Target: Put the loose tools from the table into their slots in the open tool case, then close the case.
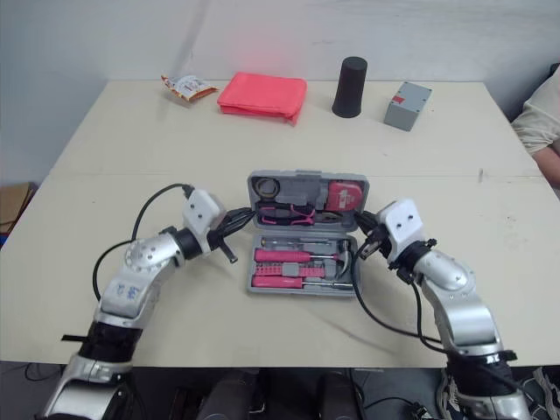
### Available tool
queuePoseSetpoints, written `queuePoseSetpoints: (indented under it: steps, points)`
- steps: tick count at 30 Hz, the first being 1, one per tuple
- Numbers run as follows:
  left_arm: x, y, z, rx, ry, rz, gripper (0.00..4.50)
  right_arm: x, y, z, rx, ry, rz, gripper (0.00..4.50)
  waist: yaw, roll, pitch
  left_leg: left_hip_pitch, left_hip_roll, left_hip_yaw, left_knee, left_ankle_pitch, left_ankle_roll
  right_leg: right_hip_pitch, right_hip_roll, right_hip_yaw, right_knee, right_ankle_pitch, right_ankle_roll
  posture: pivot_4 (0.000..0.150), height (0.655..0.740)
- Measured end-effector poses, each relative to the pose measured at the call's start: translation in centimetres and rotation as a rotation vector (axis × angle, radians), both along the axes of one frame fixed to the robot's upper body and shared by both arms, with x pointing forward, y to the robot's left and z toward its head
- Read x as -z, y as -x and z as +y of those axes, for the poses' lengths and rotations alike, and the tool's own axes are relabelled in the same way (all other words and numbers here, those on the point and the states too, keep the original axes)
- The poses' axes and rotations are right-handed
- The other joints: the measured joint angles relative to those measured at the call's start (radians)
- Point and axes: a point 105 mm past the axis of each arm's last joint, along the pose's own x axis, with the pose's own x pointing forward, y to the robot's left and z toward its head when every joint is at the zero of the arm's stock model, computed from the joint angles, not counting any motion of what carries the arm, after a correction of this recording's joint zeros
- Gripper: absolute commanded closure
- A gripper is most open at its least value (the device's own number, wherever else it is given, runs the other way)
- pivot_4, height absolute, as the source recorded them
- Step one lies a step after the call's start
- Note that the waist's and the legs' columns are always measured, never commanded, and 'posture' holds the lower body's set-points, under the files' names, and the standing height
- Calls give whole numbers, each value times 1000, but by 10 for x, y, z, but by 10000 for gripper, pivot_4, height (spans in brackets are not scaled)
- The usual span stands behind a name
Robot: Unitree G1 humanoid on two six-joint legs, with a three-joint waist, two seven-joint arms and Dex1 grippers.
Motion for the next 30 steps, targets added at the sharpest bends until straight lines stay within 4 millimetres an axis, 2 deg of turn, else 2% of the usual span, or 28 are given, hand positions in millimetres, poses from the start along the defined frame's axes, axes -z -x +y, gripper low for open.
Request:
queuePoseSetpoints:
  steps: [5,10,11,13,16,17,19,21,23,24,27,30]
  points:
    - [6,9,3,-47,-29,-98,45000,12,12,-1,-21,128,-173,44209,-1,0,0,2,1,0,0,0,0,0,0,1,1,0,0,1500,7361]
    - [11,11,3,-66,-24,-103,45000,19,18,-1,-33,168,-257,44209,-2,0,0,4,1,0,0,0,-1,3,0,0,1,0,0,1500,7361]
    - [11,11,3,-67,-17,-95,41996,19,19,-1,-36,167,-261,44758,-2,0,0,4,1,0,0,0,-1,3,0,0,1,0,0,1500,7361]
    - [12,16,8,-84,29,-45,37245,20,26,0,-59,157,-252,37269,-4,0,0,4,1,0,0,0,-1,3,0,3,1,0,0,1500,7361]
    - [13,38,41,-153,91,99,24710,17,51,-5,-158,169,-132,25201,-16,-1,0,2,3,-2,-3,0,-1,3,1,8,1,0,0,1500,7361]
    - [10,50,54,-171,118,163,20258,10,60,-8,-184,161,-80,20245,-23,0,1,2,3,-2,-3,0,-1,3,1,8,1,0,0,1500,7361]
    - [-6,73,67,-148,161,239,11888,-9,72,-11,-225,141,-2,10432,-27,-2,2,3,3,-3,-1,0,0,4,1,8,0,0,-1,1500,7361]
    - [-16,102,75,-95,172,324,11811,-22,88,-7,-298,127,85,212,-27,-3,2,6,4,-4,-2,-2,0,7,0,9,-3,-1,-1,1500,7361]
    - [-17,125,93,-93,196,444,11811,-25,104,-7,-345,67,245,212,-22,-3,2,9,4,-4,-2,-6,3,10,0,9,-3,-2,-3,1500,7361]
    - [-19,130,106,-123,195,483,11811,-23,110,-10,-361,44,339,212,-16,-3,2,10,4,-5,-3,-7,5,11,0,10,-3,-2,-4,1500,7361]
    - [-26,123,126,-163,161,510,11811,-20,126,-13,-411,-19,538,212,11,-4,2,12,3,-6,-2,-10,0,12,0,10,-4,-2,-6,1500,7361]
    - [-35,99,123,-123,109,470,11811,-13,138,-6,-486,7,635,212,26,-4,1,10,3,-5,-3,-11,-1,10,0,10,-6,-2,-6,1500,7361]
